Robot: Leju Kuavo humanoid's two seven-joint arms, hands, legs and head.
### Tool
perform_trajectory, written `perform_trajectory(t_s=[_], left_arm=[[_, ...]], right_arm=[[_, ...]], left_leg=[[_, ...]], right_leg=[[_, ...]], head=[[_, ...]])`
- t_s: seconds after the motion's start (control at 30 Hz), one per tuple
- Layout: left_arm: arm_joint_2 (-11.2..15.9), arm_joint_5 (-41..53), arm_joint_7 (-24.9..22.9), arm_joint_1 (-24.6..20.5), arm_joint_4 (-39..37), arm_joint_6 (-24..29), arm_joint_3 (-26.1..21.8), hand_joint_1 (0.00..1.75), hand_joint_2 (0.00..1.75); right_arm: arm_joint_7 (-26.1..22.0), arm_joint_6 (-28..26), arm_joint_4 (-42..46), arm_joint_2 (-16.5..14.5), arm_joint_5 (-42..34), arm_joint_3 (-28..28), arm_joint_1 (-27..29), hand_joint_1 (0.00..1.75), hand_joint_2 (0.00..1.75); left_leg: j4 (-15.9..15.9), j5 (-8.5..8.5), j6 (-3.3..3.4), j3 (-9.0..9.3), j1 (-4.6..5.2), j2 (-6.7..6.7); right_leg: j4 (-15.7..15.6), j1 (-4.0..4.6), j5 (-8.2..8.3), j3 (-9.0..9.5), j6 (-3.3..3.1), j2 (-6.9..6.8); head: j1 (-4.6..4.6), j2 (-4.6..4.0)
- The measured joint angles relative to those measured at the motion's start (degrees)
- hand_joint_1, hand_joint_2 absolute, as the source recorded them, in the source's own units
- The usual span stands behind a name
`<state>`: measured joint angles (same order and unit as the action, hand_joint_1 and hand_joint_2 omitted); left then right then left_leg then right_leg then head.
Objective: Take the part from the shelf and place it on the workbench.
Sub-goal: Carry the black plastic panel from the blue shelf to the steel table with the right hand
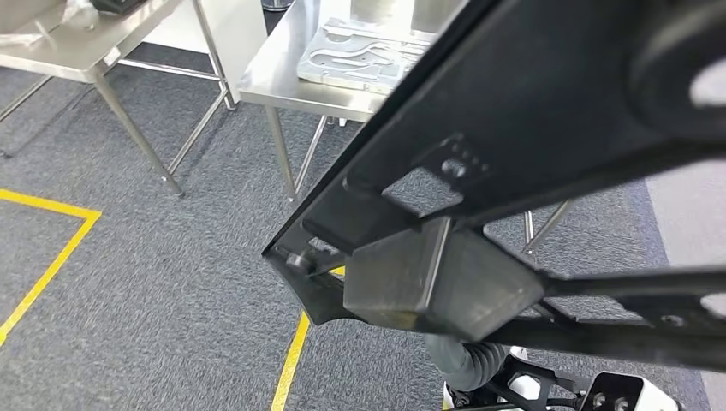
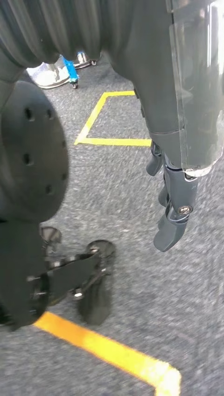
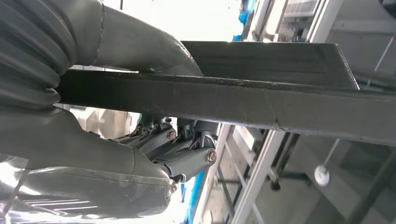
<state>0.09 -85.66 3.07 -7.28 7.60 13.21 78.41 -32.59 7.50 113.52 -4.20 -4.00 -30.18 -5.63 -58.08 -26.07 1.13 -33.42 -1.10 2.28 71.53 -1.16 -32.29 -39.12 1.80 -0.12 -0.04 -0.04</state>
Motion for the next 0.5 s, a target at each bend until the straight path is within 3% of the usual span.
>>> perform_trajectory(t_s=[0.03, 0.1, 0.17, 0.23, 0.3, 0.37, 0.4, 0.43, 0.47, 0.5], left_arm=[[0.0, 0.0, 0.0, 0.0, 0.0, 0.0, 0.0, 0.0, 1.75], [0.0, 0.0, 0.0, 0.0, 0.0, 0.0, 0.0, 0.0, 1.75], [0.0, -0.1, 0.0, 0.0, 0.0, 0.0, 0.1, 0.0, 1.75], [0.0, -0.1, 0.0, -0.1, 0.0, 0.0, 0.2, 0.0, 1.75], [0.0, -0.2, 0.0, -0.2, 0.0, 0.0, 0.3, 0.0, 1.75], [0.0, -0.5, 0.0, -0.2, 0.0, 0.0, 0.3, 0.0, 1.75], [0.0, -0.6, 0.1, -0.1, 0.0, 0.0, 0.3, 0.0, 1.75], [0.0, -0.7, 0.1, -0.1, 0.0, 0.0, 0.3, 0.0, 1.75], [0.0, -0.8, 0.1, 0.0, 0.0, 0.0, 0.3, 0.0, 1.75], [0.0, -0.8, 0.2, -0.1, 0.0, 0.0, 0.3, 0.0, 1.75]], right_arm=[[0.0, 0.0, 0.0, 0.0, 0.0, 0.1, 0.0, 1.75, 1.75], [0.0, 0.2, 0.0, 0.0, 0.0, 0.3, -0.1, 1.75, 1.75], [0.0, 0.6, 0.0, -0.1, 0.1, 0.3, -0.1, 1.75, 1.75], [0.1, 0.8, 0.1, -0.1, 0.1, 0.4, -0.1, 1.75, 1.75], [0.1, 1.0, 0.1, -0.3, 0.1, 0.4, -0.2, 1.75, 1.75], [0.2, 1.3, 0.1, -0.4, 0.1, 0.5, -0.2, 1.75, 1.75], [0.2, 1.5, 0.1, -0.5, 0.1, 0.5, -0.2, 1.75, 1.75], [0.3, 1.8, 0.0, -0.5, 0.1, 0.5, -0.2, 1.75, 1.75], [0.3, 1.9, 0.0, -0.6, 0.1, 0.5, -0.2, 1.75, 1.75], [0.3, 2.0, 0.0, -0.6, 0.1, 0.5, -0.2, 1.75, 1.75]], left_leg=[[0.0, -0.29, -0.23, 0.45, -0.07, 0.38], [-0.1, -0.9, -0.97, 1.2, 0.06, 1.05], [0.1, -1.3, -1.77, 1.62, 0.32, 1.91], [0.1, -1.7, -2.49, 2.01, 0.21, 2.52], [-2.6, -3.73, -2.95, 1.1, -0.06, 0.92], [-10.1, -7.58, -3.04, -2.43, -0.12, -1.26], [-14.1, -9.06, -3.03, -4.47, -0.08, -1.67], [-16.6, -9.48, -2.96, -5.88, -0.04, -1.86], [-16.8, -8.64, -2.81, -6.24, -0.01, -1.95], [-14.7, -6.77, -2.56, -5.5, 0.0, -2.14]], right_leg=[[-4.1, -0.08, 2.68, 1.61, 0.02, -0.88], [-11.0, 0.28, 5.79, 4.44, -0.2, -2.87], [-12.8, 0.77, 5.99, 4.98, -0.72, -3.13], [-13.1, 0.69, 6.14, 5.02, -1.47, -1.82], [-13.4, 0.49, 6.3, 5.31, -2.27, -0.72], [-13.5, 0.57, 6.27, 5.41, -2.8, 0.37], [-13.4, 0.7, 6.21, 5.41, -2.96, 1.0], [-13.4, 0.86, 6.15, 5.45, -3.07, 1.7], [-13.3, 1.02, 6.06, 5.56, -3.15, 2.43], [-13.2, 1.18, 5.94, 5.74, -3.2, 3.19]], head=[[0.01, 0.0], [-0.02, 0.0], [-0.11, 0.0], [-0.15, 0.0], [-0.2, 0.0], [-0.27, 0.0], [-0.3, 0.0], [-0.3, 0.0], [-0.3, 0.0], [-0.3, 0.0]])
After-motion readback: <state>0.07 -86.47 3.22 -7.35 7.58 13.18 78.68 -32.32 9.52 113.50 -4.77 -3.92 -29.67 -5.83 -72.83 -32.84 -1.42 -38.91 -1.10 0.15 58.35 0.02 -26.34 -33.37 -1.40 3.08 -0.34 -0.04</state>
